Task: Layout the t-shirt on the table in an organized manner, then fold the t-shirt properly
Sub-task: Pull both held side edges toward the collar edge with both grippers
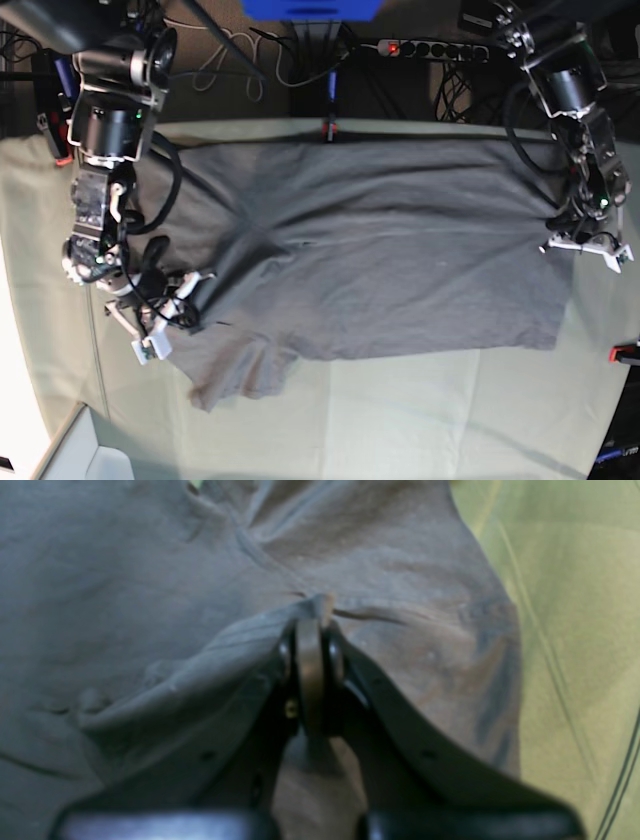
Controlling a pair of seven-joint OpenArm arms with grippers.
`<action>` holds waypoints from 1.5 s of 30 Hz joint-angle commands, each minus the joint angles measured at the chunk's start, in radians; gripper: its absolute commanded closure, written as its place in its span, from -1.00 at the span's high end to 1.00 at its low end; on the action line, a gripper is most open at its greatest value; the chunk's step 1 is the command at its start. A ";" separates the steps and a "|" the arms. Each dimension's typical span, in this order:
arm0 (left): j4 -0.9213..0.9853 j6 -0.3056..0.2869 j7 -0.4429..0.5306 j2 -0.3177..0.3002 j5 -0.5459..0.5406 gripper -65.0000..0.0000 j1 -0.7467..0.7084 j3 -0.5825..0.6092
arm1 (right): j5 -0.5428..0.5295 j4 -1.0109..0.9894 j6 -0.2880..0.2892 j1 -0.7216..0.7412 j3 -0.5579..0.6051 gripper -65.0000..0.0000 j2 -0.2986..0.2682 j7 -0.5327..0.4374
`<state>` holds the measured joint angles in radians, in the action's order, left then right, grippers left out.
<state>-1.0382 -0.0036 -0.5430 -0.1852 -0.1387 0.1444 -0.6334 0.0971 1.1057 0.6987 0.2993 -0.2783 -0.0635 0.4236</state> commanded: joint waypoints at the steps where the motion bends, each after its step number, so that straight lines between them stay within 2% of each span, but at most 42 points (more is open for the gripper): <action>1: -0.021 0.003 0.016 -0.015 0.003 -0.82 0.019 -0.003 | -0.013 0.017 -0.001 0.027 0.003 -0.89 -0.008 -0.019; 7: -0.023 0.003 0.016 -0.010 0.001 0.01 0.017 -0.004 | -0.013 0.038 -0.001 0.024 -0.006 -0.17 -0.023 -0.016; 10: -0.047 0.001 0.016 -0.009 -0.006 0.33 0.011 -0.006 | -0.013 0.098 -0.001 -0.001 -0.045 0.06 -0.040 -0.016; 12: -0.103 0.001 0.014 -0.009 -0.049 0.44 -0.002 -0.006 | -0.013 0.155 -0.001 -0.025 -0.097 0.16 -0.037 -0.016; 16: -0.239 0.007 0.005 -0.009 -0.183 0.47 -0.084 -0.006 | -0.013 0.270 -0.001 -0.104 -0.184 0.20 -0.042 0.017; 20: -0.367 0.009 -0.084 -0.009 -0.304 0.47 -0.185 -0.006 | -0.018 0.373 -0.001 -0.219 -0.266 0.20 -0.040 0.073; 22: -0.374 0.009 -0.094 0.000 -0.335 0.47 -0.220 -0.003 | -0.020 0.411 -0.001 -0.275 -0.284 0.19 -0.035 0.077; 25: -0.354 0.009 -0.094 0.028 -0.312 0.47 -0.239 -0.004 | -0.020 0.457 -0.001 -0.358 -0.284 0.19 -0.003 0.083; 32: -0.239 0.004 -0.093 0.028 -0.229 0.47 -0.219 -0.004 | -0.017 0.528 -0.001 -0.486 -0.283 0.19 0.069 0.083; 41: -0.187 0.004 -0.091 0.022 -0.229 0.47 -0.200 -0.004 | -0.018 0.521 -0.001 -0.546 -0.283 0.18 0.072 0.083; 43: -0.187 0.004 -0.091 0.022 -0.229 0.47 -0.200 -0.004 | -0.017 0.503 -0.001 -0.546 -0.283 0.08 0.072 0.083; 45: -0.187 0.004 -0.091 0.022 -0.229 0.47 -0.199 -0.003 | -0.017 0.455 -0.001 -0.538 -0.283 -0.10 0.066 0.077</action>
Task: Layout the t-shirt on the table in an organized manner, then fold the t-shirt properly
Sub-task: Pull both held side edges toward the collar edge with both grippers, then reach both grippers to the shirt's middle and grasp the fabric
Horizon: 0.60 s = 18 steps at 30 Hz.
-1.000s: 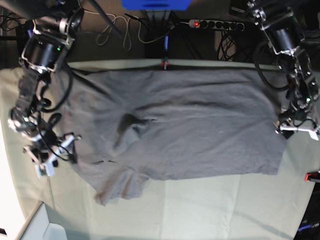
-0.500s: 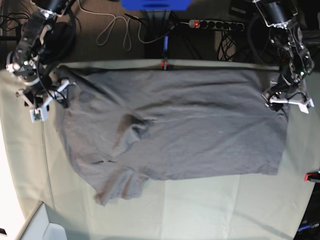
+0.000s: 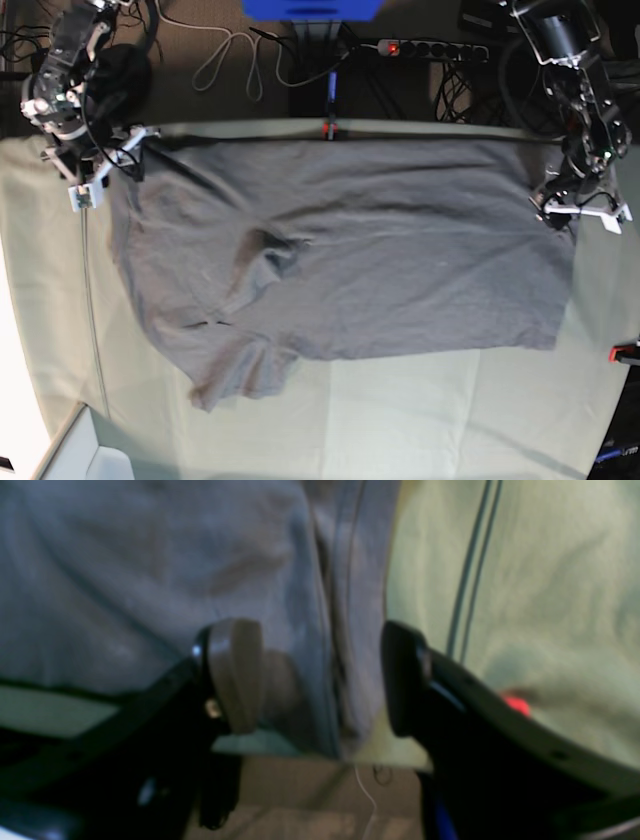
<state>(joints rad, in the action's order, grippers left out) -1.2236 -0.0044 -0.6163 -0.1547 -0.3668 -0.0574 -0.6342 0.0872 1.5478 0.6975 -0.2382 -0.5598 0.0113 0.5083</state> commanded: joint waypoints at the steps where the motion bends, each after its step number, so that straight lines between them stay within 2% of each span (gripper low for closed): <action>1: -0.002 0.005 -0.018 -0.009 -0.001 0.47 0.003 -0.002 | -0.007 -0.013 0.001 0.001 -0.003 -0.21 -0.010 -0.010; 7: -0.002 0.004 -0.018 -0.009 -0.001 0.47 0.003 -0.002 | -0.007 -0.089 0.001 0.040 -0.007 -0.78 -0.035 -0.010; 10: -0.002 0.004 -0.018 -0.009 -0.001 0.47 0.001 -0.002 | -0.007 -0.086 0.001 0.043 -0.007 -0.96 -0.047 -0.010; 12: 0.000 0.004 -0.018 -0.009 -0.001 0.47 0.001 -0.002 | -0.005 -0.085 0.001 0.061 -0.007 -0.98 -0.047 -0.010; 18: 0.006 0.004 -0.018 -0.009 -0.001 0.47 0.001 -0.002 | -0.005 -0.085 0.001 0.067 -0.003 -0.89 -0.066 -0.010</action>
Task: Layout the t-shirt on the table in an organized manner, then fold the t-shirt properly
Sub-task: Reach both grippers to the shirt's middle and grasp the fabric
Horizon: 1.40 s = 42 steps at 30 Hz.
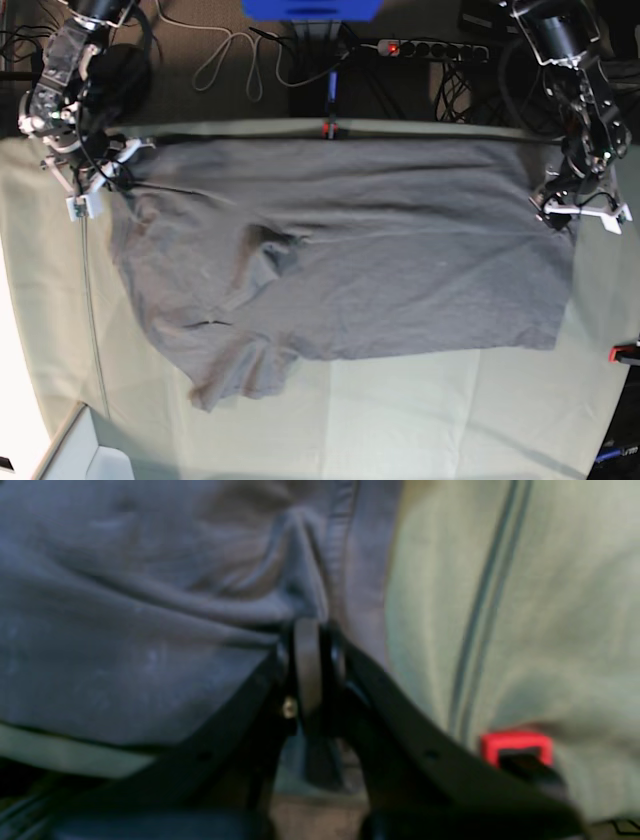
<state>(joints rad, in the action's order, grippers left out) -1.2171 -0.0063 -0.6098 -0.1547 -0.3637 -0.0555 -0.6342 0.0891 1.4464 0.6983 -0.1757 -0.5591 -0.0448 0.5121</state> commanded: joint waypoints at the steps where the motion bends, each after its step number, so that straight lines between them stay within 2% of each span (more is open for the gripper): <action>1: 0.000 0.006 -0.025 -0.009 -0.004 0.47 0.000 -0.002 | -0.007 0.017 0.000 0.005 -0.003 -0.86 -0.011 -0.014; 5: -0.005 0.006 -0.025 -0.009 -0.004 0.47 0.000 -0.002 | -0.007 0.017 0.000 0.005 0.000 -0.67 -0.031 -0.014; 11: -0.051 0.006 -0.026 -0.009 -0.011 0.48 0.003 -0.002 | -0.012 0.037 0.000 0.005 -0.012 -0.11 -0.033 -0.014; 14: -0.125 0.010 -0.031 -0.009 -0.011 0.48 0.006 -0.003 | -0.013 0.124 0.000 0.002 -0.057 0.06 -0.017 -0.014; 17: -0.180 0.010 -0.028 -0.009 -0.011 0.48 0.010 -0.003 | -0.013 0.190 0.000 0.026 -0.077 0.07 -0.002 -0.014; 22: -0.178 0.010 -0.028 -0.009 -0.002 0.48 0.138 0.001 | -0.007 0.172 0.000 0.153 -0.059 0.08 0.000 -0.007; 27: -0.017 0.010 -0.028 -0.027 0.009 0.48 0.317 0.006 | -0.004 -0.009 0.000 0.333 -0.006 0.08 -0.007 -0.010; 30: 0.153 0.007 -0.019 -0.041 0.087 0.48 0.448 0.007 | -0.005 -0.137 0.000 0.428 0.023 0.08 -0.031 -0.014; 33: 0.359 0.006 0.100 -0.042 0.205 0.48 0.555 0.007 | -0.005 -0.237 0.000 0.488 0.057 0.08 -0.050 -0.016; 38: 0.705 0.004 0.394 -0.050 0.443 0.48 0.675 0.027 | -0.007 -0.390 0.000 0.568 0.089 0.08 -0.065 -0.065; 42: 0.877 0.004 0.549 -0.070 0.487 0.48 0.701 0.060 | -0.005 -0.511 0.000 0.605 0.090 0.08 -0.076 -0.178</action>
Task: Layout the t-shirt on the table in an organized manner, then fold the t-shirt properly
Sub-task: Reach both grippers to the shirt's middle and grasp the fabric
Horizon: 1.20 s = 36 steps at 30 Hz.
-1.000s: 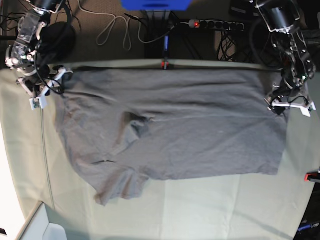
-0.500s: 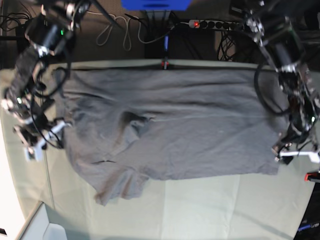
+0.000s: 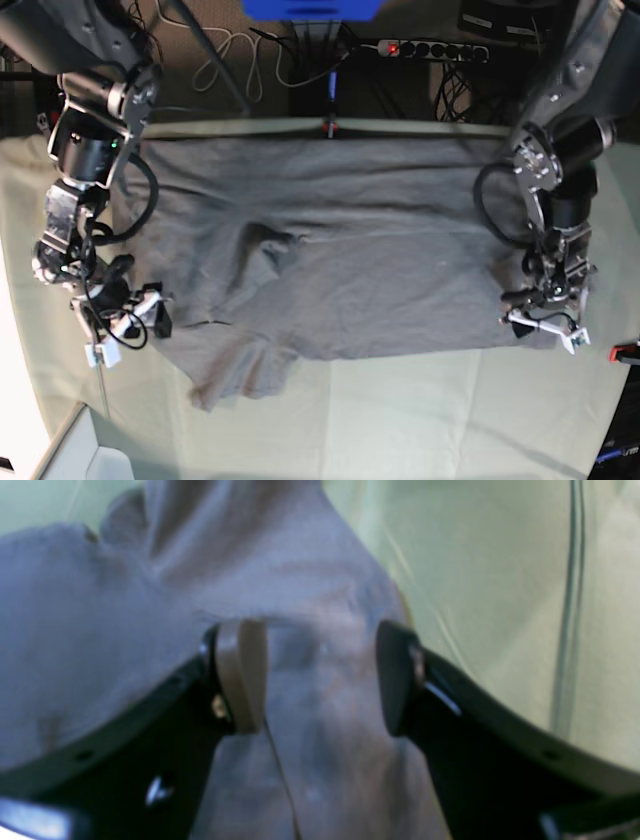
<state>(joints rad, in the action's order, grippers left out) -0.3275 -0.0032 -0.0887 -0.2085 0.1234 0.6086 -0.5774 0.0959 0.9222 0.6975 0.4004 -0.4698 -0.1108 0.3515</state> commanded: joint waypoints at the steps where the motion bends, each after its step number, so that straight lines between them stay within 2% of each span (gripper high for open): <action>1: 0.001 0.004 0.051 -0.018 0.005 0.48 0.037 0.012 | -0.012 -0.019 0.001 0.036 0.001 0.08 -0.011 -0.048; 7: 0.014 0.001 0.096 -0.052 0.000 0.48 0.004 0.056 | -0.012 -0.256 0.001 0.094 0.001 0.08 -0.085 -0.231; 11: 0.014 -0.001 0.096 -0.055 0.000 0.48 0.001 0.066 | -0.012 -0.420 -0.063 0.139 0.001 0.08 -0.128 -0.371; 15: 0.014 -0.001 0.096 -0.055 0.000 0.48 -0.008 0.066 | -0.011 -0.549 -0.069 0.177 0.003 0.08 -0.154 -0.467; 17: 0.014 -0.001 0.096 -0.055 0.000 0.48 -0.025 0.066 | -0.011 -0.579 -0.071 0.179 0.023 0.08 -0.157 -0.484; 19: 0.014 -0.001 0.097 -0.055 0.000 0.48 -0.026 0.066 | -0.011 -0.581 -0.089 0.176 0.093 0.08 -0.157 -0.497; 23: 0.012 -0.001 0.097 -0.055 0.000 0.48 -0.043 0.066 | -0.011 -0.584 -0.230 0.167 0.234 0.08 -0.157 -0.530; 29: 0.014 -0.001 0.097 -0.056 0.002 0.48 -0.046 0.066 | -0.011 -0.578 -0.345 0.162 0.293 0.08 -0.160 -0.536; 36: 0.014 -0.001 0.097 -0.053 0.006 0.47 -0.046 0.072 | -0.011 -0.584 -0.341 0.160 0.293 0.07 -0.165 -0.529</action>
<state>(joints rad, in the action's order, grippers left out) -0.3027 -0.0071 0.0093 -0.2516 0.1169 0.5438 -0.5076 0.0963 0.3271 0.3618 0.5320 -0.1772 -0.2653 -0.1539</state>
